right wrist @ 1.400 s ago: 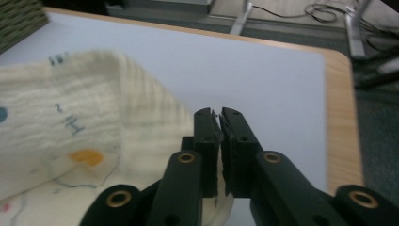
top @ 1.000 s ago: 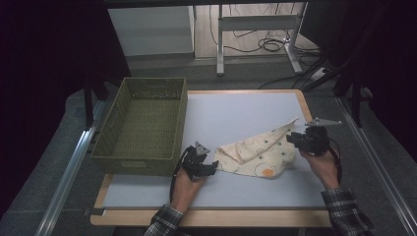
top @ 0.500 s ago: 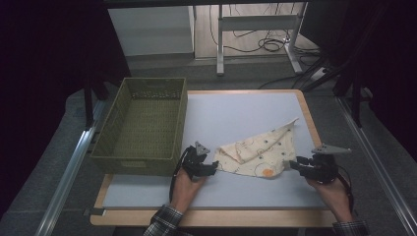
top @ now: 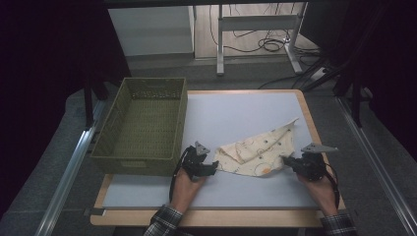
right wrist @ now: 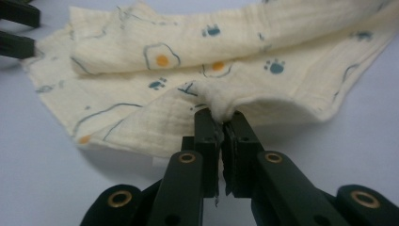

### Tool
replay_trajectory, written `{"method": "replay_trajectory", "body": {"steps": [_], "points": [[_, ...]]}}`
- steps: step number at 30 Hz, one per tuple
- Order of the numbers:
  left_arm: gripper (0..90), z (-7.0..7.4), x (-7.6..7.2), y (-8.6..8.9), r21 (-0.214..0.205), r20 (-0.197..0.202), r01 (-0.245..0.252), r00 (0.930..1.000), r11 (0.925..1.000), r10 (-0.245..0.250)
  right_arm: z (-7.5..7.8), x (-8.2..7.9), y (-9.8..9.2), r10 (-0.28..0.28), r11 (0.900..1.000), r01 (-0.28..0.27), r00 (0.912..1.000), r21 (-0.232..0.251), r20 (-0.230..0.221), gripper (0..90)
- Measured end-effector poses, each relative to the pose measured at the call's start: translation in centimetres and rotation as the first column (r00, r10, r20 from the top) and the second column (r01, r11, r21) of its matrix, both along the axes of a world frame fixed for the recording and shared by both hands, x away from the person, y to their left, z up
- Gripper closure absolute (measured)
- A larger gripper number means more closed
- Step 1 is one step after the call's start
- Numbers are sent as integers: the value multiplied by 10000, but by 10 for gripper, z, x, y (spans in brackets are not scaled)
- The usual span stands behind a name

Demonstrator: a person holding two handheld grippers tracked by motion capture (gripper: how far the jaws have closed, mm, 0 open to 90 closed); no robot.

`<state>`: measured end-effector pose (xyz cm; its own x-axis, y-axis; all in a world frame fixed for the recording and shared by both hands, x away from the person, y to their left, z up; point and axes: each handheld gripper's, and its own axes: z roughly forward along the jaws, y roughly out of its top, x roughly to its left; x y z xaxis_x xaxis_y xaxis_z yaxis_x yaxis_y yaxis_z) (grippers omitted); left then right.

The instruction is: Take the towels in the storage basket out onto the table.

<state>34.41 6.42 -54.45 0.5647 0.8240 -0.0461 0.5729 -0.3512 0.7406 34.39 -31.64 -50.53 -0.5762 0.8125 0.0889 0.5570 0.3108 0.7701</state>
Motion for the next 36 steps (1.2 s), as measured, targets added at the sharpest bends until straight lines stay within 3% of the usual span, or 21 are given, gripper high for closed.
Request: {"method": "replay_trajectory", "body": {"steps": [3,6,7,9,15,20,25,26,28,31,33,36], "points": [[296,0,0,0,7,-2,3,10000,10000,-3,23,-15,-4,21,9999,-16,9991,-125,422,843],[296,0,0,0,8,-8,8,10000,10000,-8,43,-27,-11,-72,9997,84,9984,-209,558,787],[296,0,0,0,-13,-7,-1,10000,10000,1,48,-30,-14,-110,9994,124,9989,-319,447,720],[296,0,0,0,4,-5,5,10000,10000,-5,51,-34,-19,-299,9981,317,9989,-524,349,697],[305,1,-3,-1,165,189,274,9994,9995,-277,36,-42,-34,-576,9973,579,9983,-457,76,681],[424,7,-11,-4,-156,149,867,9961,9961,-865,16,-50,-29,-186,9995,180,9996,-276,-223,677],[542,7,-17,-7,387,251,1044,9941,9938,-1054,-2,-55,-18,187,9968,-204,9996,-773,-232,626],[563,5,-16,-7,330,205,1152,9930,9928,-1159,-6,-55,-16,197,9951,-217,9996,-960,-217,625],[620,3,-15,-4,-120,84,1321,9912,9912,-1320,-13,-55,-14,216,9916,-240,9996,-1274,-203,642],[745,3,-15,-4,-318,-15,1598,9871,9866,-1599,-15,-58,-13,241,9909,-227,9997,-1323,87,827],[834,3,-15,-5,-497,-144,1740,9845,9835,-1749,-15,-58,-12,206,9920,-191,9997,-1247,114,869],[854,4,-17,-4,-545,-278,1787,9832,9824,-1804,-15,-59,-14,213,9930,-207,9998,-1159,42,873]]}}
